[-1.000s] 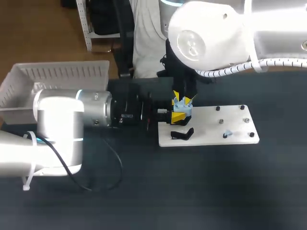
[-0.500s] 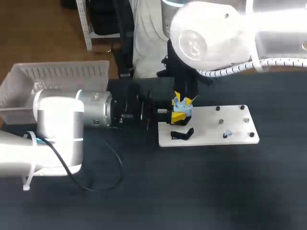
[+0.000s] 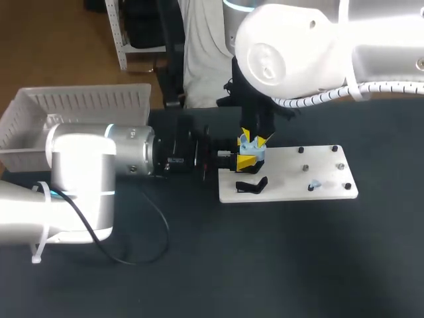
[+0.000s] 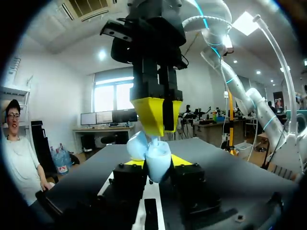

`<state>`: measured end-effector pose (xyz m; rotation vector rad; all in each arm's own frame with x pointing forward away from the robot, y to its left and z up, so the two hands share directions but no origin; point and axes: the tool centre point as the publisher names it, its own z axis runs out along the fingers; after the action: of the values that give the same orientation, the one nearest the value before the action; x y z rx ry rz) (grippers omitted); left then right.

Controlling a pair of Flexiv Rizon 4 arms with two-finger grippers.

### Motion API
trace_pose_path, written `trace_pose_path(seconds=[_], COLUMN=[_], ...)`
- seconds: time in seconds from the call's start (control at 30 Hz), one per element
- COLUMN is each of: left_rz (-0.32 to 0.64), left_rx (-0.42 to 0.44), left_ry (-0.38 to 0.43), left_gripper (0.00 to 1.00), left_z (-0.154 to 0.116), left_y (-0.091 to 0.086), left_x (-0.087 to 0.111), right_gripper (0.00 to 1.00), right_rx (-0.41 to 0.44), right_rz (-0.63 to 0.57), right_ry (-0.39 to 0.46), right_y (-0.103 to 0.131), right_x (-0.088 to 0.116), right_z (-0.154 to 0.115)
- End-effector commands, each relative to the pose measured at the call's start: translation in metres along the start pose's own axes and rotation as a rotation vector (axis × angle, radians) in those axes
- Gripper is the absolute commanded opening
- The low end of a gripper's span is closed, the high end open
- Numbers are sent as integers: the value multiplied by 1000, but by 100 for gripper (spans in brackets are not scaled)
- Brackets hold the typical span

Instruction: Pick up each earbud case from the left stands, insert the matching earbuds, close the lid, and place the case in the box.

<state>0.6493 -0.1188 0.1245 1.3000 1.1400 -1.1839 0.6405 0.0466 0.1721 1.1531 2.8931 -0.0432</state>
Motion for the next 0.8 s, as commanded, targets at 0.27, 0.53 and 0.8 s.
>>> trace_pose_path(seconds=[0.27,0.53,0.8], left_rz=[4,4,4], left_rx=[-11,-11,-11], left_ry=[-1,-1,-1], left_gripper=[0,0,0], left_z=[1,1,1], left_y=[-2,-2,-2], left_x=[0,0,0], right_gripper=[0,59,55], right_rx=[9,-1,-75], right_rz=[1,2,8], right_ry=[4,12,29], right_y=[1,-4,-36], right_x=[-1,2,7], right_z=[6,4,-15])
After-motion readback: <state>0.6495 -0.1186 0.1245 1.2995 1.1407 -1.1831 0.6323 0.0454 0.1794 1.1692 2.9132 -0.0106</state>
